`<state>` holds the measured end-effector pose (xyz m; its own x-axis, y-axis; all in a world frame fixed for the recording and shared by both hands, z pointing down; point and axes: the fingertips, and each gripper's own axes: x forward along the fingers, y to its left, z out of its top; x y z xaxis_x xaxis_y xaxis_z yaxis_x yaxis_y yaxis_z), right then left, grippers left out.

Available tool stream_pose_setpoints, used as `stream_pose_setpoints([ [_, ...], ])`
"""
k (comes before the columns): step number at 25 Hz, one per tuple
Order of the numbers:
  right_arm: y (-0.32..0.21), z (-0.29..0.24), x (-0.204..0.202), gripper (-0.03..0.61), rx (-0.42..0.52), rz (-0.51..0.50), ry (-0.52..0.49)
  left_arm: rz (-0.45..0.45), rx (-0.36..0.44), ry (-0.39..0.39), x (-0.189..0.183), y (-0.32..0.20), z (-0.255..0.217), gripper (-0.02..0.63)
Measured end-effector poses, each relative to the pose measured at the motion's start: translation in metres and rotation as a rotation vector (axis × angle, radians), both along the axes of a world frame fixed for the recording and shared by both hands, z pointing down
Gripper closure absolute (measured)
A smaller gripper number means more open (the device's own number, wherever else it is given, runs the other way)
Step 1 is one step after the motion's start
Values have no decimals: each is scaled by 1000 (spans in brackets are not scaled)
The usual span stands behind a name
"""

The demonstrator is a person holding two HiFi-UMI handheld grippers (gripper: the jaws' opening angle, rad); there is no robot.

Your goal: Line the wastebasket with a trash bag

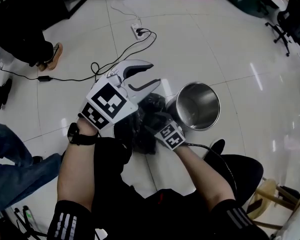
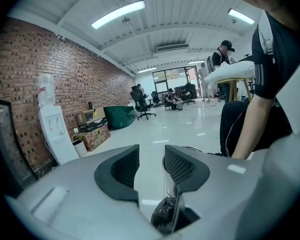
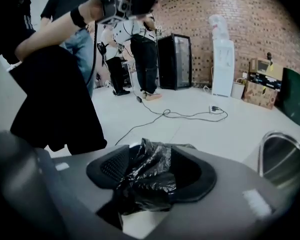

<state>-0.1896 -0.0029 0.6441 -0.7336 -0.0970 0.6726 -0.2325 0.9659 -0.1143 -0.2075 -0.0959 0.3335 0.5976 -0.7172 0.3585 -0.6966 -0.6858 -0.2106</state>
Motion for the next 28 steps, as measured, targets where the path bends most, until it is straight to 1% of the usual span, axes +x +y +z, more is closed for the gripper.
stream_pose_setpoints([
  [2,5,27,1,300,2,-4,63,3,3,0,-1,4,-1,460],
  [6,9,78,15,285,41,-38,222,8,18,13,1,6,-6,460],
  [10,15,107,24,279,-6,-46,309,21,27,22,5,4,-13,460],
  [14,15,131,40,292,-14,-35,401,29,35,27,13,3,-17,460],
  [15,14,134,42,324,-14,-23,409,30,38,30,14,3,-18,460],
  [17,10,133,44,455,-15,7,401,32,40,34,16,2,-19,460],
  [18,9,130,43,539,-20,21,388,34,39,33,16,2,-19,460],
  [19,8,127,41,572,-27,32,372,35,37,31,16,2,-19,460],
  [28,-5,88,31,572,-30,81,245,40,38,29,17,-5,-16,460],
])
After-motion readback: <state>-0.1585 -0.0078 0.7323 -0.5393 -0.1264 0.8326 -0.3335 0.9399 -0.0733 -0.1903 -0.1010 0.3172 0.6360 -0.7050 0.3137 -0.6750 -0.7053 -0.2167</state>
